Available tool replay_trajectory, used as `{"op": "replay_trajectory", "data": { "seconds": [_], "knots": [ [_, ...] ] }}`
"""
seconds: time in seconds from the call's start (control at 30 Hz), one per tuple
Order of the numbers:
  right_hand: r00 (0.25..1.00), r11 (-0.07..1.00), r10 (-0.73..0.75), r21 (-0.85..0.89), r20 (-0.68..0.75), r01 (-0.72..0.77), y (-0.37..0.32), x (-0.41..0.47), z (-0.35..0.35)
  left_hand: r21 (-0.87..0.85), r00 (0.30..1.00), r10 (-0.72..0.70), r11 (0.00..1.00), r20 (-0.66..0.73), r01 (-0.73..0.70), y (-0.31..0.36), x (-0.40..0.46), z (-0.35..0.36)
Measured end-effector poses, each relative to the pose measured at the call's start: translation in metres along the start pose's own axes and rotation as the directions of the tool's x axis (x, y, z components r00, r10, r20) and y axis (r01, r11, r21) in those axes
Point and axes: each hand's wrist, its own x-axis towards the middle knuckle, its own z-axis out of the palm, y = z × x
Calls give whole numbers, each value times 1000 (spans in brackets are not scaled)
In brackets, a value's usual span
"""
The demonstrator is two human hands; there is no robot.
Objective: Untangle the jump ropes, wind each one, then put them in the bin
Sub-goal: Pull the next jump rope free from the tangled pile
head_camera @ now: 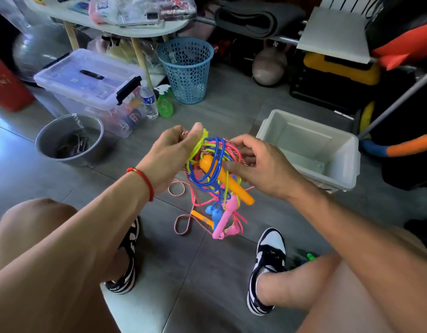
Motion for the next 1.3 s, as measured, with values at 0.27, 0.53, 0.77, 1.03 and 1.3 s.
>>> {"op": "replay_trajectory", "data": {
  "seconds": [0.27,0.53,0.77,1.03,1.3],
  "knots": [
    [998,955,-51,-294,-26,41,-5,-1,-2,409,975,79,898,208,-160,2,-18,17],
    [988,995,99,-35,121,-96,0,-3,-22,332,956,-6,938,292,-96,12,-11,3],
    [962,977,158,108,221,-185,-4,-4,-22,338,906,98,907,412,-252,2,-20,11],
    [941,874,121,415,315,-251,-7,-11,-25,258,902,149,928,405,-269,1,-24,9],
    [990,981,105,-156,-92,-118,10,-3,-24,212,918,124,953,378,-217,4,-27,11]
  ]
}}
